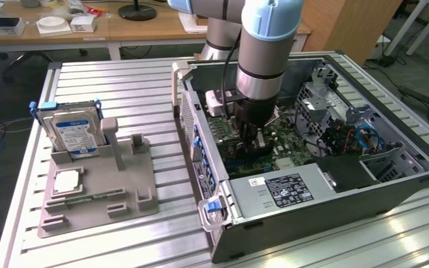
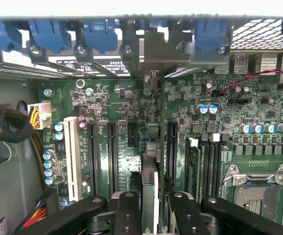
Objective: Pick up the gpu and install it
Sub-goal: 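Insert the gpu into the slot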
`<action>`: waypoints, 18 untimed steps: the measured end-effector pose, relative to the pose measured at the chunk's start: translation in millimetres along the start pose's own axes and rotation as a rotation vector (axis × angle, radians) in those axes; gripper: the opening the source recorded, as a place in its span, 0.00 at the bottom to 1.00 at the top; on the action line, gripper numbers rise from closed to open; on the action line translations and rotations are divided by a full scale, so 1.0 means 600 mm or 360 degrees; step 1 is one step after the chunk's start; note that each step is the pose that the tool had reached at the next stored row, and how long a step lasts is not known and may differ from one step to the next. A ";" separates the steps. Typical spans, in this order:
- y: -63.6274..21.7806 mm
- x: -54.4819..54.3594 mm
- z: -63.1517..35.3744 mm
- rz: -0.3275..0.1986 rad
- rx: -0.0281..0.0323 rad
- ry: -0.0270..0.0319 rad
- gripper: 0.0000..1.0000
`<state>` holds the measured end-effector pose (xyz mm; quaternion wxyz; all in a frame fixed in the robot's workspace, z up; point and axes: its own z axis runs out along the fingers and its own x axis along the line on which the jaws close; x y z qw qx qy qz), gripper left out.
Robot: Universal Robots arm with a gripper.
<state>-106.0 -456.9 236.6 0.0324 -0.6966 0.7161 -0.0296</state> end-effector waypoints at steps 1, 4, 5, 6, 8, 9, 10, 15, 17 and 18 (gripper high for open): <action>0.000 0.000 0.002 0.0000 -0.00003 0.00007 0.26; 0.001 0.000 0.006 0.0000 -0.00005 0.00001 0.26; 0.001 0.000 0.006 0.0000 -0.00004 0.00000 0.26; 0.001 0.000 0.006 0.0000 -0.00002 -0.00002 0.26; 0.001 0.000 0.006 0.0000 -0.00002 -0.00005 0.26; 0.001 0.000 0.006 0.0000 -0.00002 -0.00006 0.26; 0.001 0.000 0.006 0.0000 -0.00002 -0.00006 0.26; 0.001 0.000 0.008 0.0000 -0.00003 0.00000 0.26; 0.002 0.000 0.013 -0.0001 0.00008 0.00008 0.26; 0.003 0.000 0.014 -0.0001 0.00008 0.00012 0.26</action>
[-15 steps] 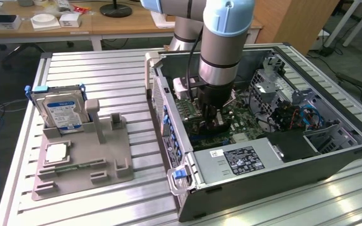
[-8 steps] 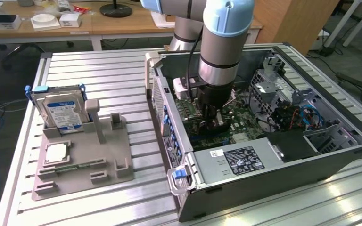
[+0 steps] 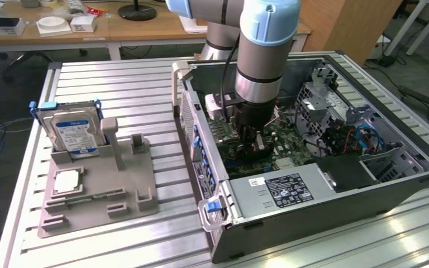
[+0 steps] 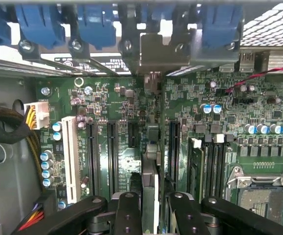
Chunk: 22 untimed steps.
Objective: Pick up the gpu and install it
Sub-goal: 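Insert the gpu into the slot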
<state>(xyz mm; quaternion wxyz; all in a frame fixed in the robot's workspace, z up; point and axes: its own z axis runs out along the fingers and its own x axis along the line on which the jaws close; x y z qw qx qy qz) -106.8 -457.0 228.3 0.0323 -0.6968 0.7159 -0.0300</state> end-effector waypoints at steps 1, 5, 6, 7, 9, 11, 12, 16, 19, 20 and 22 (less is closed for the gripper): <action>0.000 0.000 0.000 0.0000 -0.00002 -0.00003 0.26; 0.001 0.000 0.001 0.0001 -0.00011 -0.00016 0.26; 0.001 0.000 0.001 0.0001 -0.00011 -0.00017 0.26; 0.001 0.000 0.001 0.0001 -0.00010 -0.00018 0.26; 0.001 0.000 0.001 0.0001 0.00009 -0.00006 0.26; 0.001 0.000 0.001 0.0001 0.00012 -0.00005 0.26; 0.001 0.000 0.001 0.0001 0.00008 -0.00007 0.26; 0.001 -0.001 0.001 0.0003 0.00004 -0.00054 0.26; 0.000 0.000 -0.004 0.0001 -0.00006 -0.00015 0.33; 0.000 0.000 -0.005 0.0001 0.00003 -0.00027 0.33; 0.000 0.000 -0.013 0.0001 -0.00002 -0.00017 0.33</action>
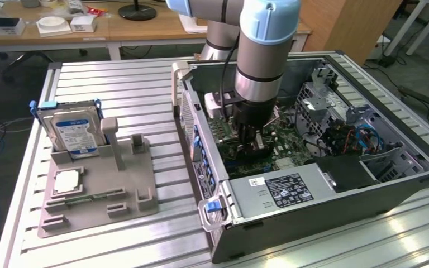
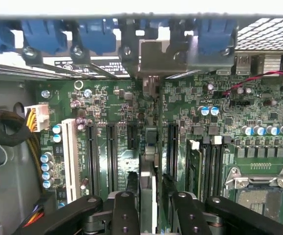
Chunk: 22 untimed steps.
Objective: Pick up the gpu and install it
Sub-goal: 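Insert the gpu into the slot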
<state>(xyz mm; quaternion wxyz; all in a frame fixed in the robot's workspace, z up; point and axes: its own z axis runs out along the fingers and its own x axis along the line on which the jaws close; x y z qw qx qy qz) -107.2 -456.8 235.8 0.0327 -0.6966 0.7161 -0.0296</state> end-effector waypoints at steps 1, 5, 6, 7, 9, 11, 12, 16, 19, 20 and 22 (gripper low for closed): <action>0.000 0.000 -0.004 0.0000 0.00003 -0.00003 0.33; -0.002 0.000 -0.022 0.0000 0.00019 -0.00003 0.33; -0.002 0.000 -0.027 0.0000 0.00022 -0.00003 0.33; -0.003 0.000 -0.032 0.0000 0.00029 -0.00002 0.33; -0.004 0.000 -0.042 0.0000 0.00046 -0.00004 0.33; -0.005 0.000 -0.054 0.0000 0.00064 -0.00004 0.33; -0.005 0.000 -0.060 0.0000 0.00074 -0.00005 0.33; -0.006 0.000 -0.062 0.0000 0.00099 -0.00008 0.32; -0.005 0.000 -0.063 0.0000 0.00098 -0.00005 0.19; -0.005 0.000 -0.063 0.0000 0.00097 -0.00005 0.13; -0.006 0.000 -0.063 0.0000 0.00098 -0.00005 0.10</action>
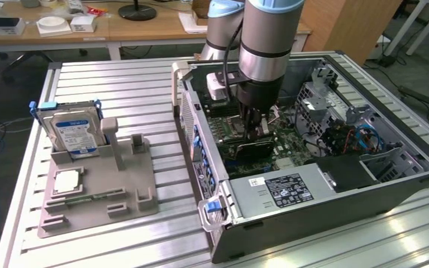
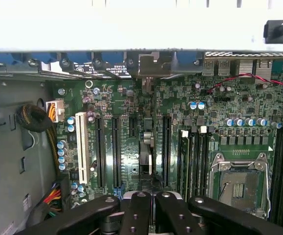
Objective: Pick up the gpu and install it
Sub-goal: 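Insert the gpu into the slot, then press down on the gpu until it lock into place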
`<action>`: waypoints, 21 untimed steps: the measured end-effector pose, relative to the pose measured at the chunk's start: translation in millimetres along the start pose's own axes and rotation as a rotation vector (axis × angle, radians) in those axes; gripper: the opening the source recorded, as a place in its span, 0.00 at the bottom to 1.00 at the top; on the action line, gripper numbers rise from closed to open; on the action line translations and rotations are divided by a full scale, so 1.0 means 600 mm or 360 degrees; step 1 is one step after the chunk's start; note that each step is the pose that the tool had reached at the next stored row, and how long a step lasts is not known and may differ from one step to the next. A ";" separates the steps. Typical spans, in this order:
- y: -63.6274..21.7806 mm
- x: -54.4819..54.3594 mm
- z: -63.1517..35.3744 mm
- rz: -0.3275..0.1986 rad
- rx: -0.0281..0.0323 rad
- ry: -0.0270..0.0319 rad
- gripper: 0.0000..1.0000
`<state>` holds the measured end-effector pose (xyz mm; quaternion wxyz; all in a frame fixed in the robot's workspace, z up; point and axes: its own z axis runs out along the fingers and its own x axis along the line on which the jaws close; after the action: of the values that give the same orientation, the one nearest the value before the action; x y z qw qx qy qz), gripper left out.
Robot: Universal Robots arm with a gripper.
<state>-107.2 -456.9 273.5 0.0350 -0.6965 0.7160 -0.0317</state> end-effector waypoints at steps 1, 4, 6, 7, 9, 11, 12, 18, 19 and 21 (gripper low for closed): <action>0.000 0.000 0.000 0.0000 -0.00001 0.00000 0.10; 0.000 0.000 0.000 0.0000 0.00000 0.00000 0.10; 0.000 0.000 0.000 0.0000 0.00000 0.00000 0.10; 0.000 0.000 0.000 0.0000 0.00000 0.00000 0.10; 0.000 0.000 0.000 0.0000 0.00000 0.00000 0.10; 0.000 0.000 0.000 0.0000 0.00000 0.00000 0.10; 0.000 0.000 0.000 0.0000 -0.00001 0.00000 0.10; 0.004 0.000 -0.001 0.0000 -0.00043 0.00004 0.10; 0.007 0.000 -0.001 0.0000 -0.00149 0.00003 0.10; 0.009 0.000 -0.001 0.0000 -0.00470 0.00014 0.10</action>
<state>-112.7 -456.9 273.6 0.0244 -0.6969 0.7164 -0.0215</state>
